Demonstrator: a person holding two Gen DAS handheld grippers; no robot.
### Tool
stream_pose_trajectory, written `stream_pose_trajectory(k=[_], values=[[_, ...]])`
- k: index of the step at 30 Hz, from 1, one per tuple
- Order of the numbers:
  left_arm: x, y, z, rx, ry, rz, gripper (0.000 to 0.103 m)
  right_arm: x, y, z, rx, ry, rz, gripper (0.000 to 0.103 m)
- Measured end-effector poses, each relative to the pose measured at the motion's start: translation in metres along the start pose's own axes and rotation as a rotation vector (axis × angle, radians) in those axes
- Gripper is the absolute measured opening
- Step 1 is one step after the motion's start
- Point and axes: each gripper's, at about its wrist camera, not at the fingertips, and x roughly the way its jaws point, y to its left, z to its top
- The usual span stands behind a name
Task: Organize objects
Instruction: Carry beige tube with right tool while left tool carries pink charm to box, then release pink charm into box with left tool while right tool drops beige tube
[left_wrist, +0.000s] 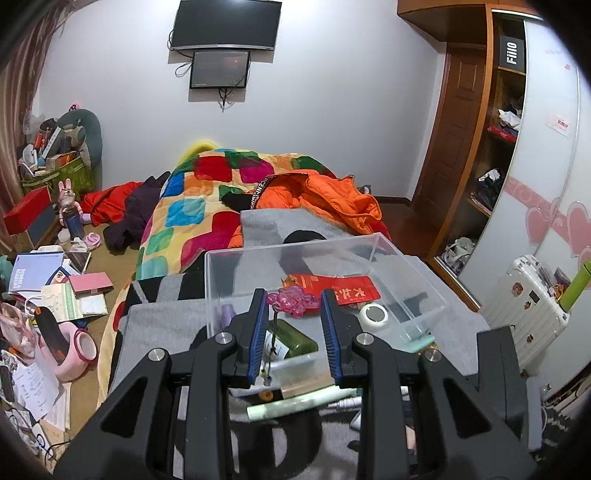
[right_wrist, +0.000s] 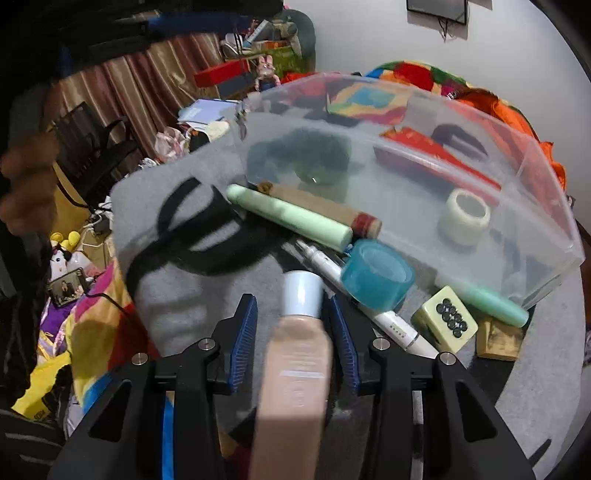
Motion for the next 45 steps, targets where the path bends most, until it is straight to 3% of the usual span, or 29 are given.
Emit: stream_pose_trajectory(k=[1, 2, 5, 20, 31, 37, 42, 45], values=[[0.002, 0.0, 0.0, 0.002, 0.002, 0.0, 0.028, -0.001, 0.0, -0.001, -0.002, -0.009, 0.001, 0.037], [0.004, -0.001, 0.001, 0.004, 0.005, 0.001, 0.028, -0.002, 0.001, -0.002, -0.008, -0.015, -0.011, 0.027], [0.013, -0.003, 0.005, 0.011, 0.015, 0.005, 0.028, -0.008, -0.001, -0.001, 0.0, -0.025, -0.007, 0.022], [0.062, 0.006, 0.003, -0.004, 0.092, 0.032, 0.028, -0.097, -0.042, 0.051, 0.141, -0.339, -0.066, 0.02], [0.084, 0.015, -0.009, -0.008, 0.14, 0.025, 0.028, -0.131, -0.067, 0.101, 0.196, -0.489, -0.143, 0.02], [0.084, 0.025, -0.012, -0.029, 0.142, 0.02, 0.028, -0.124, -0.074, 0.111, 0.181, -0.492, -0.274, 0.02], [0.081, 0.025, -0.013, -0.032, 0.141, 0.008, 0.029, -0.089, -0.077, 0.115, 0.127, -0.399, -0.374, 0.02], [0.078, 0.02, -0.014, -0.016, 0.133, 0.015, 0.035, -0.066, -0.074, 0.114, 0.075, -0.338, -0.406, 0.02]])
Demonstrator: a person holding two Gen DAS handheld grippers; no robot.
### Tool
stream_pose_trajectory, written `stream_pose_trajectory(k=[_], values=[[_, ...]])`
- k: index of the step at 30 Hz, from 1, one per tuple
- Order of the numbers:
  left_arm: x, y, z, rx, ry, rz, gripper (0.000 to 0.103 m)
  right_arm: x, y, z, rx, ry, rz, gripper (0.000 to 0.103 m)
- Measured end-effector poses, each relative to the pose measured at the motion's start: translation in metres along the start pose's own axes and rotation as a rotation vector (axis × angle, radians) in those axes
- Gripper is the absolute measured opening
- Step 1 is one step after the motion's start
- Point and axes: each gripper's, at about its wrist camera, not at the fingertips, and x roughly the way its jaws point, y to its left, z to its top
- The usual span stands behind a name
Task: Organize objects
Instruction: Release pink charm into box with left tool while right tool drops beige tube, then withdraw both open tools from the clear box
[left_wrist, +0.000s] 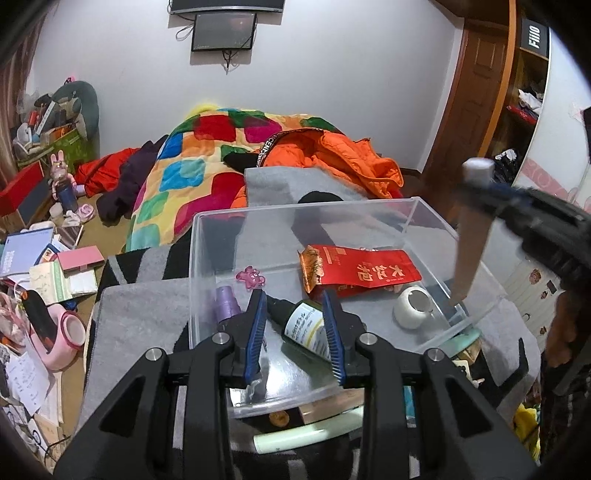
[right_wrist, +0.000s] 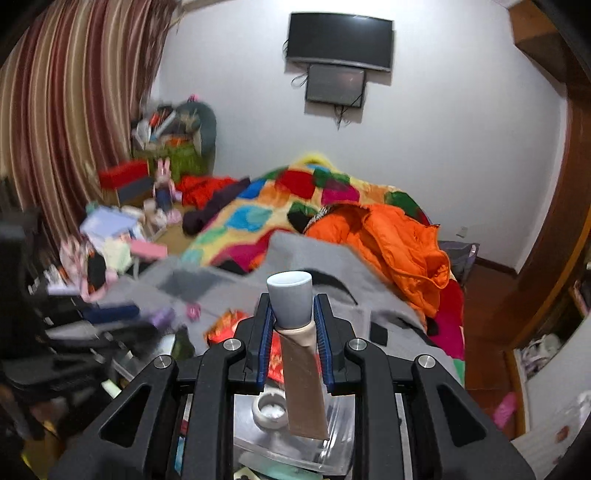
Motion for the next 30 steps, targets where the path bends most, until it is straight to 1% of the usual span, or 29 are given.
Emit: stream_pose_trajectory(k=[1, 4, 7, 11, 13, 14, 16, 18, 20, 23, 25, 26, 27, 30], values=[[-0.002, -0.002, -0.001, 0.005, -0.004, 0.001, 0.041, 0.005, 0.004, -0.001, -0.015, 0.013, 0.004, 0.02], [-0.008, -0.005, -0.003, 0.015, -0.022, -0.002, 0.049, 0.015, 0.016, -0.007, -0.056, 0.046, 0.029, 0.02], [-0.014, -0.007, -0.006, 0.019, -0.035, 0.001, 0.058, 0.024, 0.025, -0.01, -0.064, 0.08, 0.083, 0.02], [-0.021, -0.004, -0.007, 0.007, -0.042, -0.005, 0.063, 0.033, 0.03, -0.014, -0.04, 0.114, 0.15, 0.02], [-0.024, -0.001, -0.009, 0.0, -0.045, 0.003, 0.07, 0.038, 0.03, -0.017, -0.01, 0.14, 0.194, 0.02], [-0.026, 0.0, -0.01, -0.003, -0.045, 0.008, 0.071, 0.038, 0.031, -0.019, -0.001, 0.149, 0.21, 0.021], [-0.028, 0.001, -0.012, -0.004, -0.044, 0.012, 0.073, 0.038, 0.031, -0.022, 0.01, 0.159, 0.232, 0.027], [-0.03, 0.002, -0.015, -0.004, -0.042, 0.019, 0.075, 0.034, 0.031, -0.024, 0.017, 0.152, 0.238, 0.04], [-0.031, 0.002, -0.018, -0.002, -0.037, 0.025, 0.076, 0.025, 0.028, -0.026, 0.024, 0.133, 0.238, 0.044], [-0.035, 0.003, -0.021, -0.003, -0.03, 0.03, 0.076, 0.014, 0.023, -0.028, 0.04, 0.119, 0.249, 0.046], [-0.038, 0.003, -0.024, -0.006, -0.028, 0.032, 0.077, 0.005, 0.017, -0.03, 0.058, 0.11, 0.244, 0.051], [-0.039, 0.003, -0.025, -0.008, -0.027, 0.033, 0.077, 0.001, 0.013, -0.032, 0.067, 0.103, 0.238, 0.056], [-0.041, 0.003, -0.026, -0.009, -0.028, 0.035, 0.079, -0.004, 0.009, -0.033, 0.077, 0.093, 0.23, 0.058], [-0.045, 0.004, -0.03, -0.007, -0.027, 0.044, 0.08, -0.018, -0.005, -0.039, 0.111, 0.076, 0.212, 0.059]])
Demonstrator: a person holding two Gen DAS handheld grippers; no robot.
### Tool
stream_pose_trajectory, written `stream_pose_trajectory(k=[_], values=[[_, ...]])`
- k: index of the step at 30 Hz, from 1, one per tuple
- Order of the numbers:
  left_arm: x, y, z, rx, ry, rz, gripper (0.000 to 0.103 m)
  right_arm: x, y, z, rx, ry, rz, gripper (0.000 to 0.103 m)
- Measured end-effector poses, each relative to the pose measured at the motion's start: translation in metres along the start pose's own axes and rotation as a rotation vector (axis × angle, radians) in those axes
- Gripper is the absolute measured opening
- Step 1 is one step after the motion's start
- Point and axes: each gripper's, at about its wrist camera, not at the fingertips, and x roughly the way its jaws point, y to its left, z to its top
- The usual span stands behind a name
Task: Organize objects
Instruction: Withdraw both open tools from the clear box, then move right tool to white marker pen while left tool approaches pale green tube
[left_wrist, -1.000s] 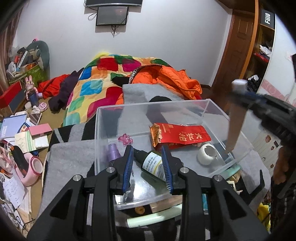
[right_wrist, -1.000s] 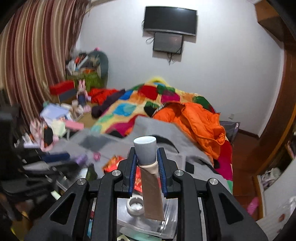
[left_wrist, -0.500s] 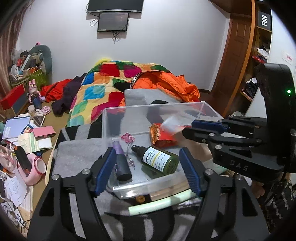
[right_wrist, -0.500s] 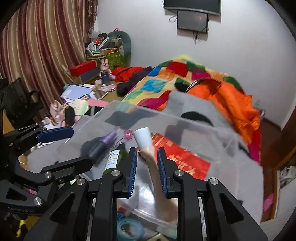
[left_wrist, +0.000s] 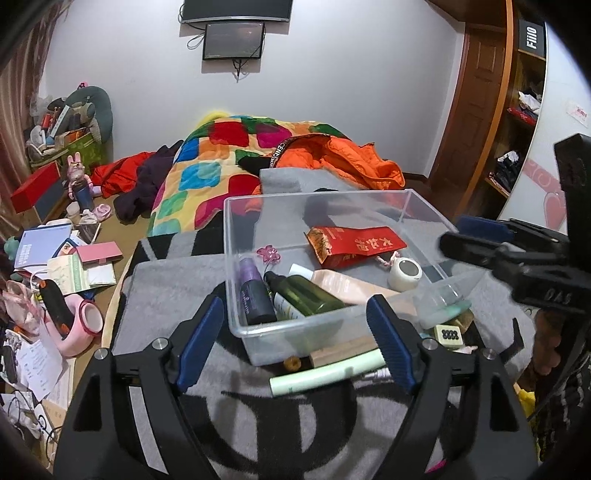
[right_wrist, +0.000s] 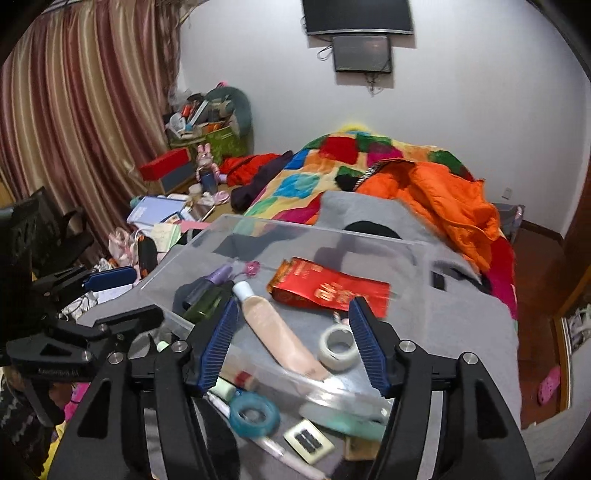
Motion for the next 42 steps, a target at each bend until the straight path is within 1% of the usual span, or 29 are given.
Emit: stream_pose_trajectory(k=[4, 6, 9, 13, 16, 19, 21, 22, 24, 26, 29, 30, 32, 34, 36, 37, 40, 42], values=[[-0.002, 0.0, -0.008, 0.011, 0.013, 0.014, 0.08, -0.013, -0.014, -0.008, 0.032, -0.01, -0.033, 0.06], [-0.002, 0.0, -0.013, 0.015, 0.024, 0.017, 0.081, -0.018, -0.023, -0.014, 0.06, -0.01, -0.043, 0.063], [0.003, 0.0, -0.022, 0.022, 0.05, 0.021, 0.081, -0.024, -0.034, -0.024, 0.089, -0.005, -0.052, 0.064], [0.017, -0.004, -0.034, 0.03, 0.105, 0.014, 0.081, -0.027, -0.044, -0.04, 0.118, 0.013, -0.059, 0.065], [0.027, -0.008, -0.04, 0.044, 0.132, 0.004, 0.081, -0.025, -0.049, -0.055, 0.136, 0.046, -0.056, 0.066], [0.036, -0.01, -0.038, 0.046, 0.142, 0.006, 0.081, -0.021, -0.054, -0.069, 0.174, 0.081, -0.031, 0.066], [0.04, -0.011, -0.036, 0.023, 0.148, -0.007, 0.081, -0.017, -0.057, -0.078, 0.218, 0.105, 0.014, 0.066], [0.041, -0.01, -0.035, 0.006, 0.15, -0.016, 0.082, -0.015, -0.057, -0.082, 0.24, 0.117, 0.04, 0.066], [0.042, -0.009, -0.034, -0.016, 0.143, -0.025, 0.084, -0.013, -0.055, -0.088, 0.252, 0.121, 0.057, 0.066], [0.041, -0.007, -0.035, -0.026, 0.139, -0.041, 0.085, -0.011, -0.053, -0.092, 0.254, 0.123, 0.066, 0.066], [0.043, -0.006, -0.04, -0.059, 0.165, -0.113, 0.084, -0.008, -0.045, -0.095, 0.244, 0.131, 0.079, 0.065], [0.044, -0.009, -0.043, -0.054, 0.171, -0.113, 0.084, -0.007, -0.042, -0.096, 0.234, 0.134, 0.076, 0.065], [0.045, -0.015, -0.048, -0.023, 0.182, -0.107, 0.084, -0.005, -0.036, -0.097, 0.211, 0.134, 0.063, 0.065], [0.046, -0.019, -0.052, -0.016, 0.196, -0.128, 0.084, -0.004, -0.032, -0.097, 0.2, 0.136, 0.063, 0.064], [0.043, -0.024, -0.057, -0.002, 0.199, -0.145, 0.083, -0.004, -0.028, -0.099, 0.185, 0.14, 0.076, 0.064], [0.039, -0.027, -0.059, 0.015, 0.199, -0.15, 0.082, -0.005, -0.025, -0.101, 0.176, 0.143, 0.084, 0.064], [0.027, -0.037, -0.068, 0.056, 0.214, -0.182, 0.078, -0.007, -0.018, -0.104, 0.156, 0.155, 0.123, 0.059], [0.018, -0.042, -0.073, 0.089, 0.222, -0.195, 0.075, -0.007, -0.015, -0.107, 0.145, 0.167, 0.141, 0.058]])
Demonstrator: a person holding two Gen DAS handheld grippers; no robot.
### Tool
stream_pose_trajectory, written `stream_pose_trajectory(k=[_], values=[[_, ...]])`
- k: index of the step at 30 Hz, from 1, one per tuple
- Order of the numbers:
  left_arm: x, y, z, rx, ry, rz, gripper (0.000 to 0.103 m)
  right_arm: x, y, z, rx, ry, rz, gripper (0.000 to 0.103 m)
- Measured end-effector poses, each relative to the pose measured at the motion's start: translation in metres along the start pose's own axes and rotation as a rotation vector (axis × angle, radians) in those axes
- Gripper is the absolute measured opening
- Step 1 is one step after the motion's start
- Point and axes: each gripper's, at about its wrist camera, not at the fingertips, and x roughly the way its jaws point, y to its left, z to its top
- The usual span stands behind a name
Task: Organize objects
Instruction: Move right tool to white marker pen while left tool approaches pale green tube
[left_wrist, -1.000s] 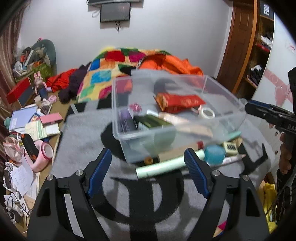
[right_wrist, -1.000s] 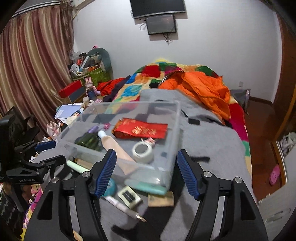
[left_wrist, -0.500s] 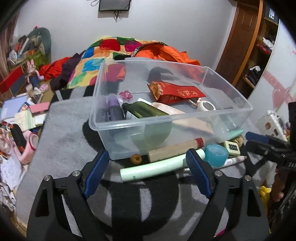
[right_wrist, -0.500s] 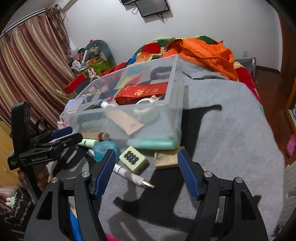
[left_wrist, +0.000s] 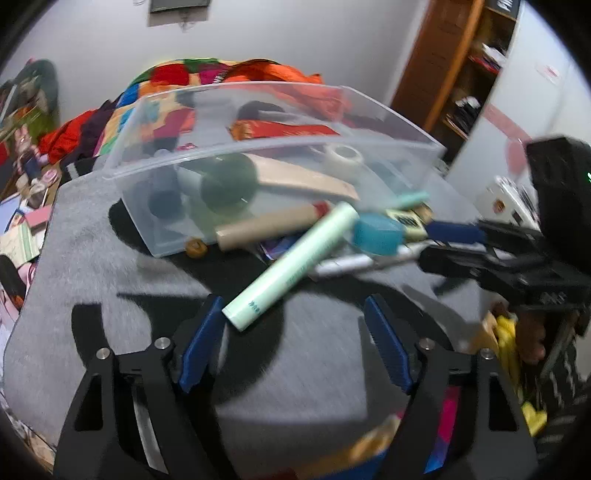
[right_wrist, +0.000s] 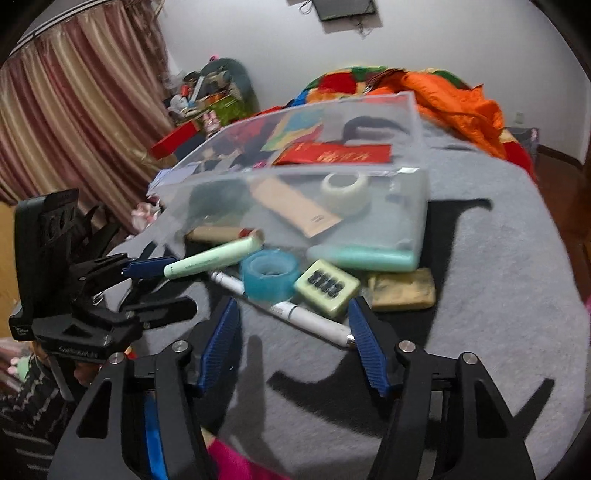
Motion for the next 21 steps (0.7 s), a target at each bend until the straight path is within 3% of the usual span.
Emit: stream_pose_trajectory(k=[5, 11, 15, 18, 21], values=[[-0.017, 0.0, 0.004, 0.041, -0.031, 0.056, 0.075, -0.004, 0.005, -0.004, -0.023, -0.002, 0.002, 0.058], [0.002, 0.011, 0.03, 0.032, -0.029, 0.043, 0.075, 0.0, 0.008, -0.005, -0.052, 0.014, -0.023, 0.057], [0.018, 0.004, 0.031, 0.059, 0.008, 0.022, 0.063, -0.008, 0.011, -0.008, -0.077, 0.022, -0.01, 0.05], [0.016, -0.003, 0.025, 0.087, 0.004, 0.006, 0.061, -0.014, 0.012, -0.011, -0.095, 0.03, 0.031, 0.049], [0.012, -0.01, 0.018, 0.122, 0.008, -0.004, 0.057, -0.012, 0.016, -0.013, -0.127, 0.038, 0.017, 0.049]])
